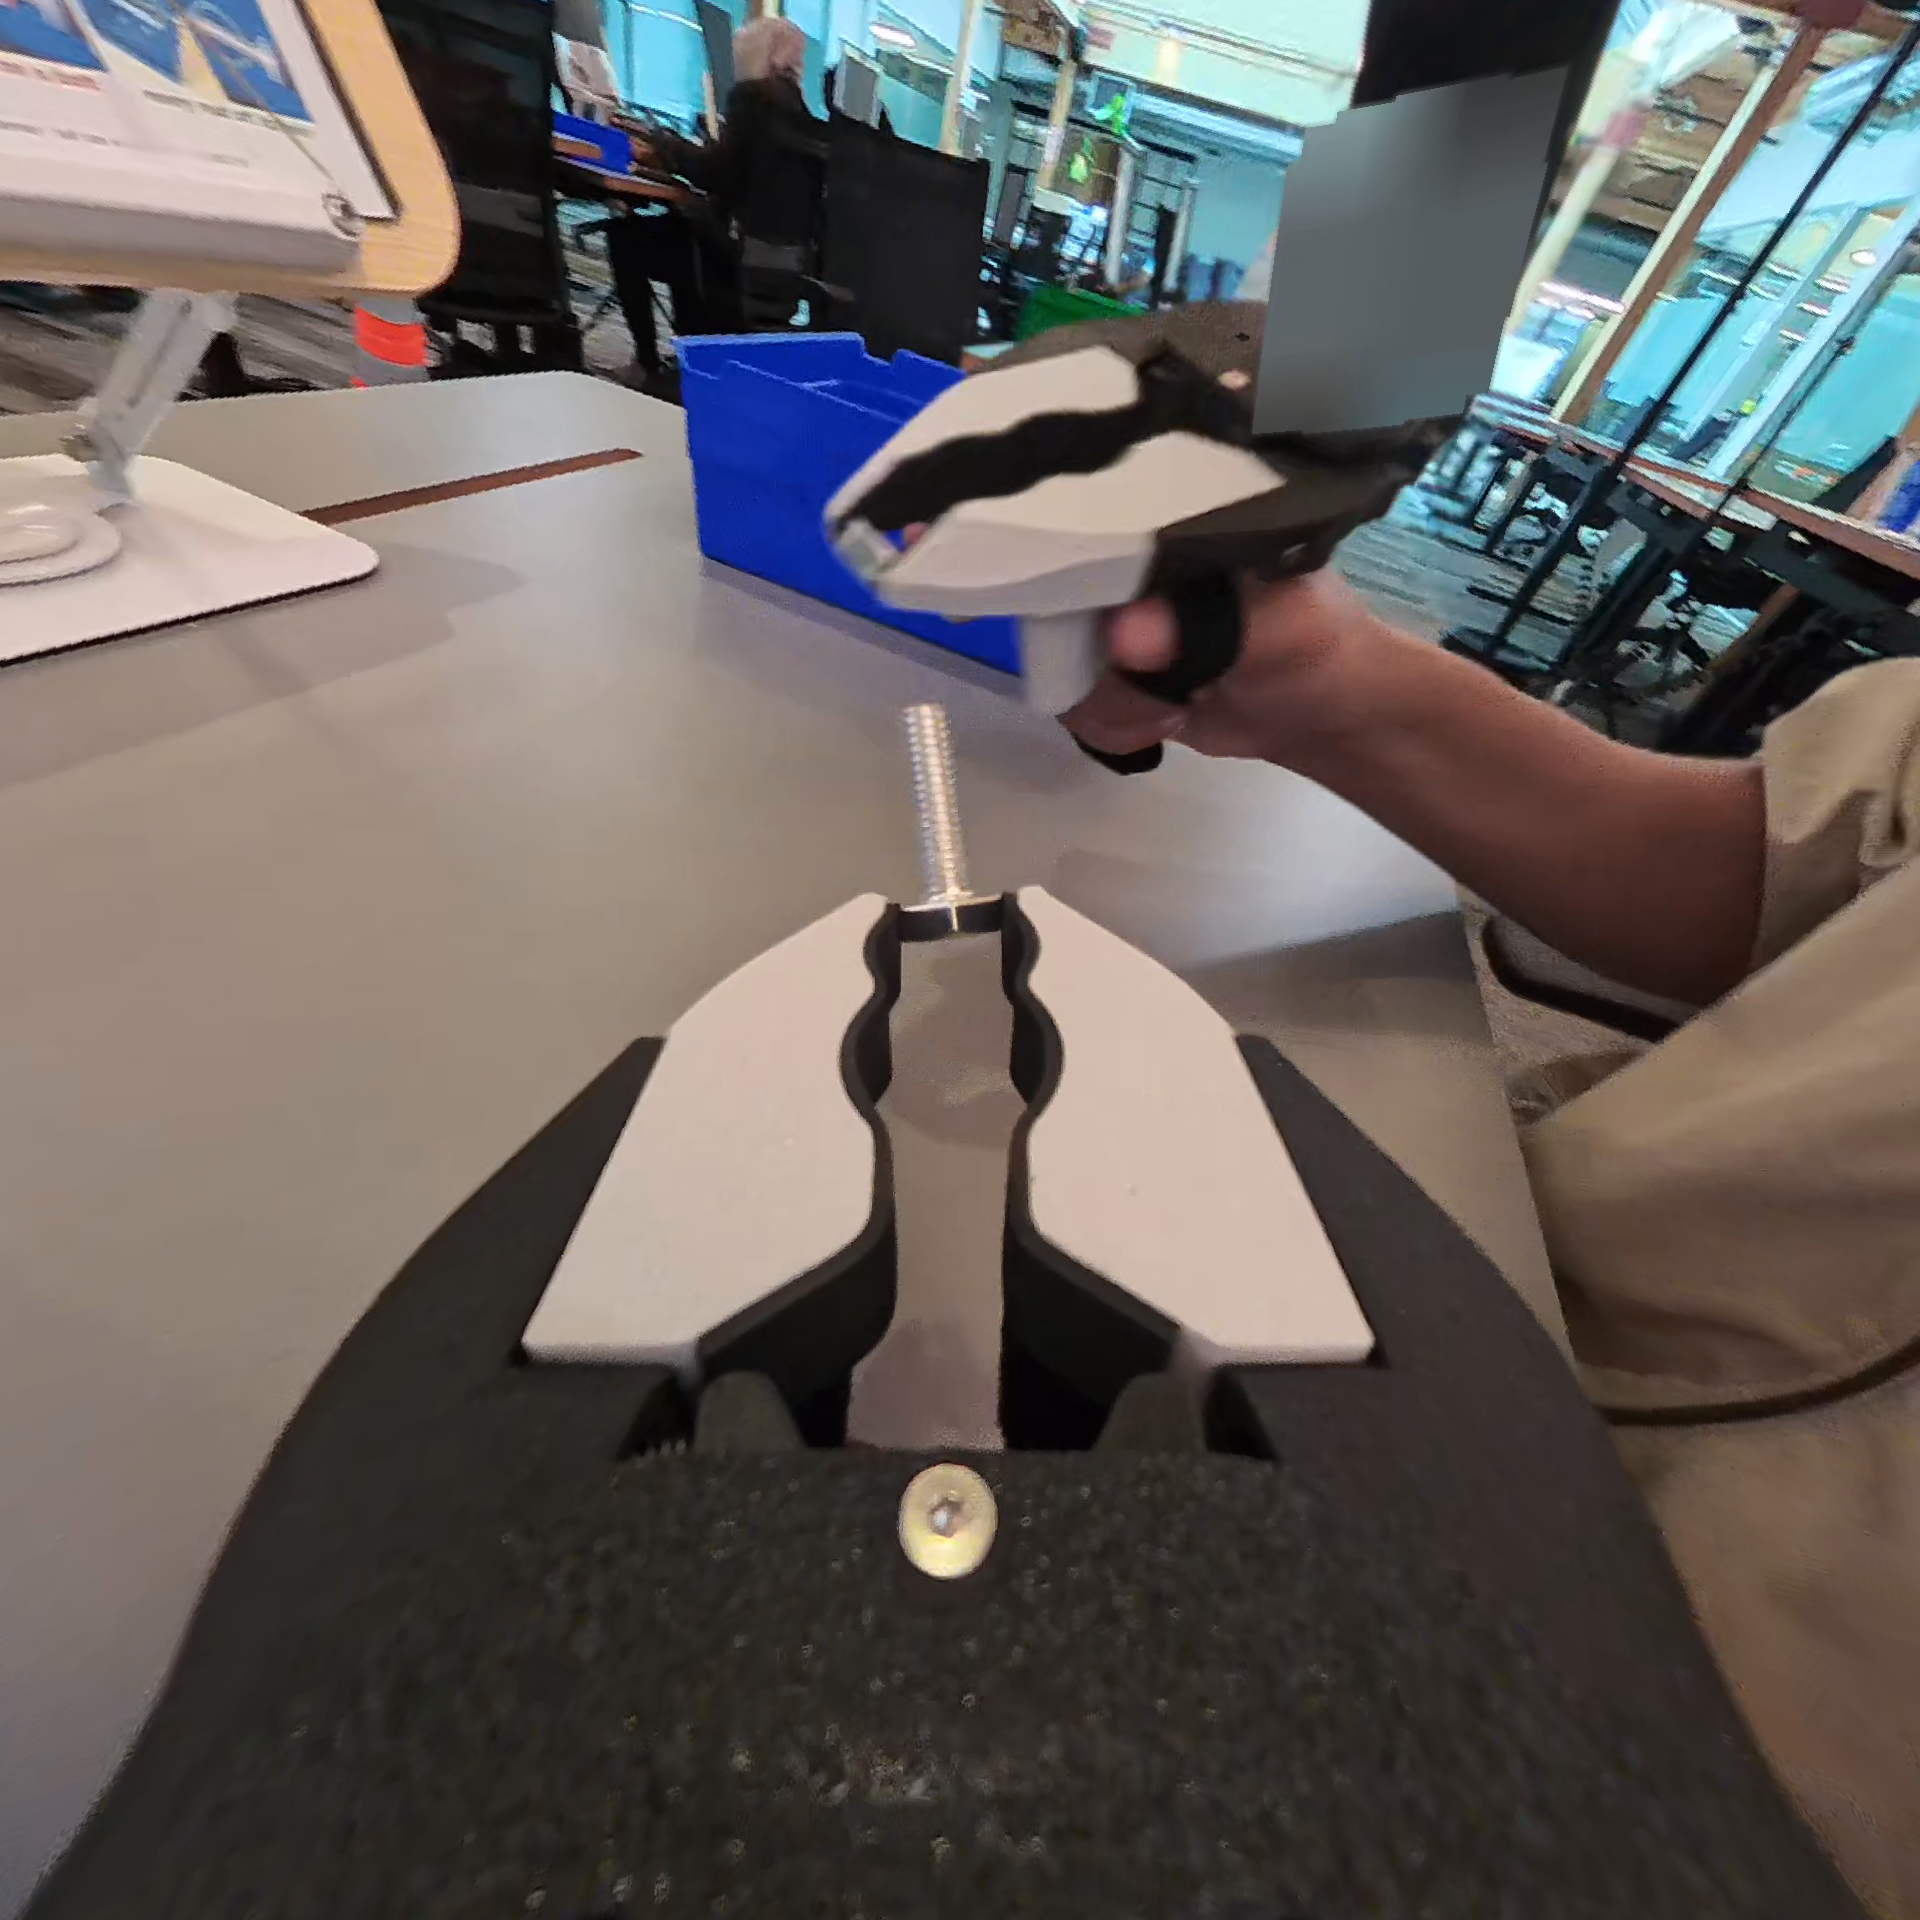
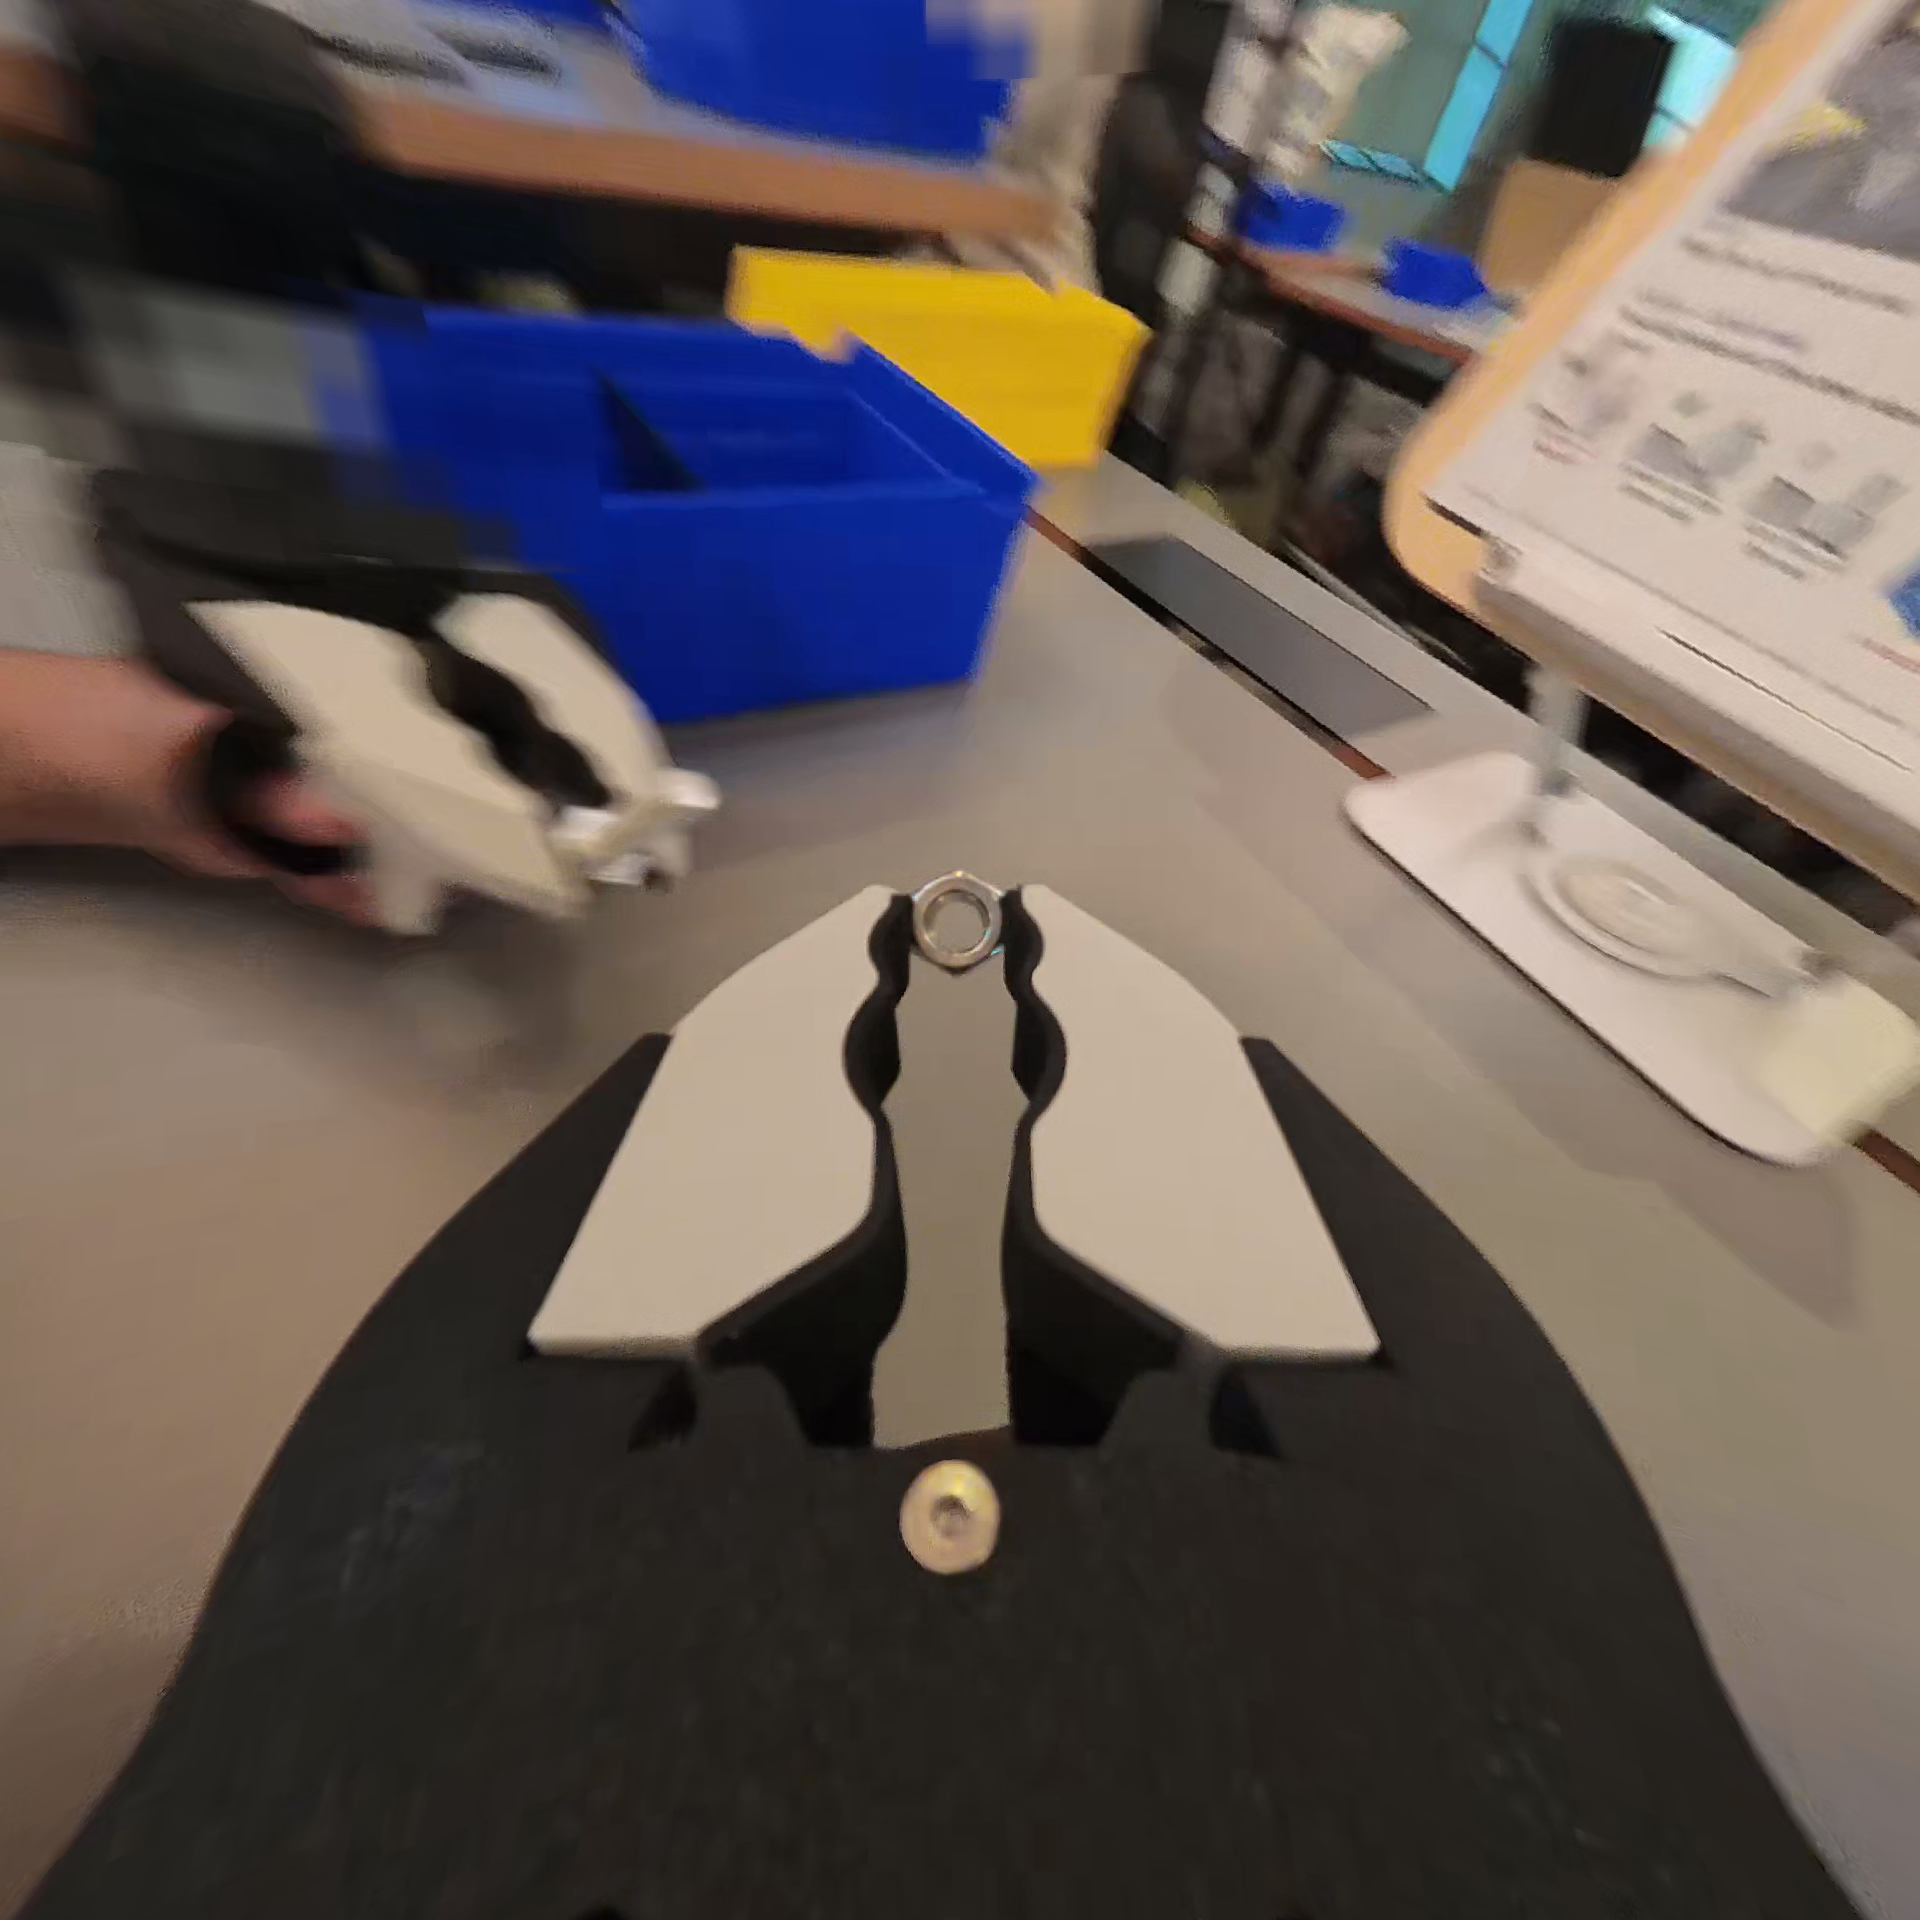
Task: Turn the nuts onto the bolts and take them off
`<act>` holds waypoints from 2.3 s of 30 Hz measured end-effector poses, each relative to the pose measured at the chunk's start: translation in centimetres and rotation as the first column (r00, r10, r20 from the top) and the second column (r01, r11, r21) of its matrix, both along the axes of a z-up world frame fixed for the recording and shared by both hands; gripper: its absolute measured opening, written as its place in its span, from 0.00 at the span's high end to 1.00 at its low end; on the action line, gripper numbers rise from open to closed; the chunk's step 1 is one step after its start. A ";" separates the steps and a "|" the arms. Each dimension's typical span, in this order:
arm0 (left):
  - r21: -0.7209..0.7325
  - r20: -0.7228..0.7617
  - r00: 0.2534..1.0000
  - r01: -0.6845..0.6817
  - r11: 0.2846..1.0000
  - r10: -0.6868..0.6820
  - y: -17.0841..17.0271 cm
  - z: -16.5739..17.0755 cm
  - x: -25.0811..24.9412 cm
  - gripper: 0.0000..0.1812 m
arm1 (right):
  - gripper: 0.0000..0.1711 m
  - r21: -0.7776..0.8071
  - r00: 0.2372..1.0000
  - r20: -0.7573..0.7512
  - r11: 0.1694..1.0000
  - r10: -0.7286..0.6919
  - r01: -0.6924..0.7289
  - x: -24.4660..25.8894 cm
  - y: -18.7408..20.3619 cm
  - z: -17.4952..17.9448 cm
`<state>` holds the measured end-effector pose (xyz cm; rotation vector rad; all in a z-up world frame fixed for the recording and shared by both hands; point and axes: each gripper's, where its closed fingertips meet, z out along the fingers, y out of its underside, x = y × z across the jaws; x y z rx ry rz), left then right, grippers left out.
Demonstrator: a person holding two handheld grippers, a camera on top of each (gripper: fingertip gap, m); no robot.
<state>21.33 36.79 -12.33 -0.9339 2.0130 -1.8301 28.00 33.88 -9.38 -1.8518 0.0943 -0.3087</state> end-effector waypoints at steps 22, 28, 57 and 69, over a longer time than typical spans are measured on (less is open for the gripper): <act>-0.206 -0.158 0.715 0.650 0.731 -0.681 -7.4 4.4 -6.1 0.91 | 0.90 0.214 0.741 -0.137 0.750 0.657 -0.626 -11.2 -4.5 4.2; -0.492 -0.193 0.478 0.708 0.506 -0.857 -7.3 5.6 -7.6 0.91 | 0.90 0.162 0.686 -0.111 0.695 0.719 -0.701 -12.4 -4.7 4.7; 0.102 0.071 0.982 0.166 0.981 -0.174 -4.8 2.6 4.5 0.91 | 0.90 0.085 0.864 -0.346 0.929 0.367 -0.361 -1.2 -1.5 2.5; 0.258 0.174 0.985 -0.054 0.965 0.008 -3.0 0.2 7.0 0.90 | 0.90 -0.007 0.787 -0.586 0.970 0.192 -0.242 1.2 0.2 0.1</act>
